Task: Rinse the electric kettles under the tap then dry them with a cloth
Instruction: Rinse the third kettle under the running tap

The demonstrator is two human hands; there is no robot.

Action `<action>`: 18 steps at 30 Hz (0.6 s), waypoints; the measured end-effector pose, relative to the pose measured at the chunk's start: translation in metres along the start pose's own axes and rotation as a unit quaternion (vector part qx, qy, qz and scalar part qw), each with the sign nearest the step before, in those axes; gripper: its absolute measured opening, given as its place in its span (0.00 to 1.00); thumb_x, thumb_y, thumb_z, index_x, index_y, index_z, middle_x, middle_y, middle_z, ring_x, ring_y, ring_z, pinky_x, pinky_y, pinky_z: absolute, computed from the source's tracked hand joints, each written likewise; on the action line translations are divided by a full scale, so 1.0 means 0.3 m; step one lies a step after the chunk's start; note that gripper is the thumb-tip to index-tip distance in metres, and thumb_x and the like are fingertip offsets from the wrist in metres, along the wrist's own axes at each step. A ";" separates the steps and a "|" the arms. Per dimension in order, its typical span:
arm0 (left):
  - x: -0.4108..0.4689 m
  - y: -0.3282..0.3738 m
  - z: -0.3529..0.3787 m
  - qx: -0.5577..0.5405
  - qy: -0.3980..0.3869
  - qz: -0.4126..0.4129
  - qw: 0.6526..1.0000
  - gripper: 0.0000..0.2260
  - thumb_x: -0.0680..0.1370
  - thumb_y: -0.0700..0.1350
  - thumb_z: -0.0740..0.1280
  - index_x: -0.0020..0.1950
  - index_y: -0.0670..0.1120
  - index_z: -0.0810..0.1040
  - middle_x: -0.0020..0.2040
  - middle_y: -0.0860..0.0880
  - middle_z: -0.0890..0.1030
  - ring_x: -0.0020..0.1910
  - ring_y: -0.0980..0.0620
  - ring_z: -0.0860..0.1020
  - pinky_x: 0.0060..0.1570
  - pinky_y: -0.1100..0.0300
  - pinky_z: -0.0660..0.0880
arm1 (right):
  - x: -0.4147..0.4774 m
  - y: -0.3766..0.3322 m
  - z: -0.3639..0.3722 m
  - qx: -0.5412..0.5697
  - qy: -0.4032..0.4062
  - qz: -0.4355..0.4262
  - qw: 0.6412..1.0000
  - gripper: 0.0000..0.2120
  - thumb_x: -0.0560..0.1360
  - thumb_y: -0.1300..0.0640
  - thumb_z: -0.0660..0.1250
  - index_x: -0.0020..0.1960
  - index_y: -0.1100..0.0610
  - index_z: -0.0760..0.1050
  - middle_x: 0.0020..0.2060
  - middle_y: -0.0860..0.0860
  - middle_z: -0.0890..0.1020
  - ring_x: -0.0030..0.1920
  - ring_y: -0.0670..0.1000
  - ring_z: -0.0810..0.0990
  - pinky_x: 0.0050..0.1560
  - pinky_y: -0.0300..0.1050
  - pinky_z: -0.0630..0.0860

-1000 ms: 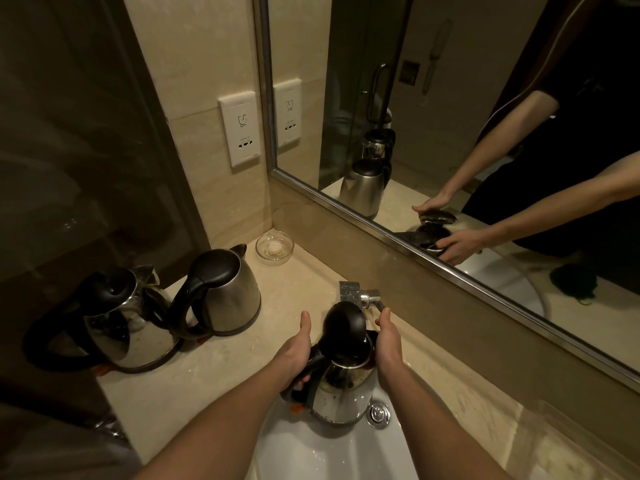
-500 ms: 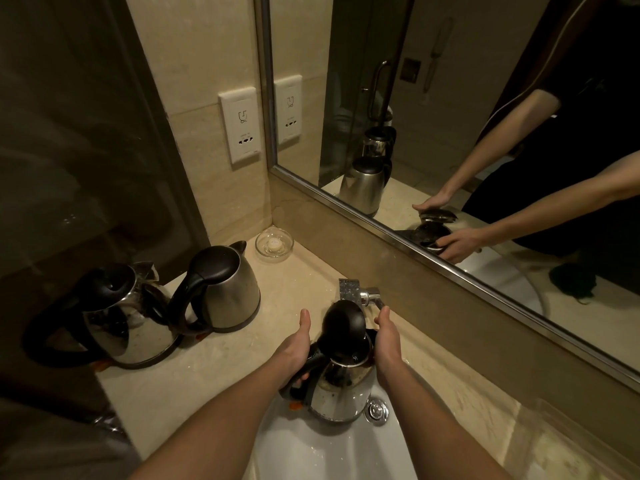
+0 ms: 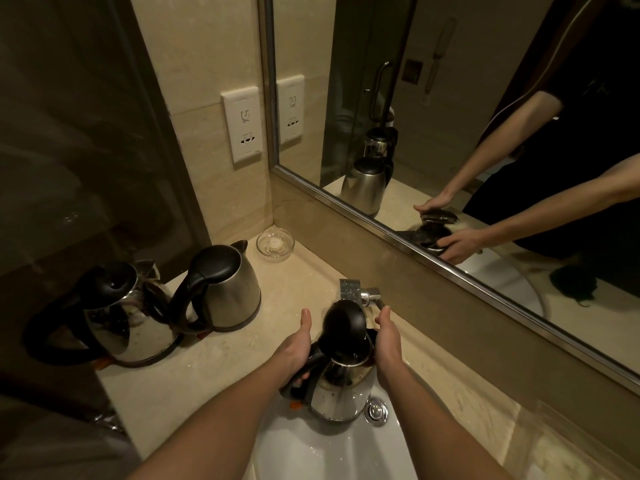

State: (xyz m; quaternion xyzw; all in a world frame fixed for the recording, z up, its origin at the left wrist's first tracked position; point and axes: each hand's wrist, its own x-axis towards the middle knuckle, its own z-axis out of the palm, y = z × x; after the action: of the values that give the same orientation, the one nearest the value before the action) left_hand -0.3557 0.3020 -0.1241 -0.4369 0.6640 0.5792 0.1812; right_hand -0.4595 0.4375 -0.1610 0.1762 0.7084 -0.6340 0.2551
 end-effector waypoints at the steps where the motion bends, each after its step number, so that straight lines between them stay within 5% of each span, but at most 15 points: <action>1: 0.002 0.001 0.000 0.001 0.000 0.000 1.000 0.45 0.59 0.83 0.36 0.32 0.44 0.71 0.29 0.45 0.74 0.31 0.47 0.76 0.43 0.53 0.77 | -0.002 -0.002 -0.001 -0.002 0.000 0.002 1.000 0.41 0.72 0.27 0.50 0.74 0.53 0.67 0.69 0.56 0.73 0.69 0.60 0.71 0.69 0.65 0.65; 7: -0.008 0.002 -0.003 0.013 -0.005 0.007 1.000 0.42 0.56 0.83 0.36 0.27 0.46 0.66 0.24 0.47 0.70 0.24 0.49 0.71 0.39 0.55 0.73 | 0.005 -0.006 -0.014 -0.002 -0.010 0.002 1.000 0.34 0.79 0.32 0.49 0.73 0.54 0.67 0.65 0.57 0.75 0.66 0.60 0.72 0.65 0.61 0.67; 18: -0.025 0.011 -0.004 0.015 -0.013 0.012 1.000 0.42 0.60 0.81 0.36 0.29 0.45 0.68 0.25 0.46 0.71 0.27 0.48 0.73 0.42 0.54 0.75 | -0.003 -0.012 0.000 0.024 -0.006 -0.003 1.000 0.41 0.72 0.26 0.50 0.74 0.53 0.65 0.70 0.57 0.72 0.69 0.61 0.71 0.69 0.66 0.65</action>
State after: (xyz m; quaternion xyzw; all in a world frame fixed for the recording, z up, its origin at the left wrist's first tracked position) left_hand -0.3539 0.3035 -0.1164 -0.4181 0.6756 0.5769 0.1895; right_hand -0.4608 0.4370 -0.1577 0.1764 0.6919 -0.6528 0.2531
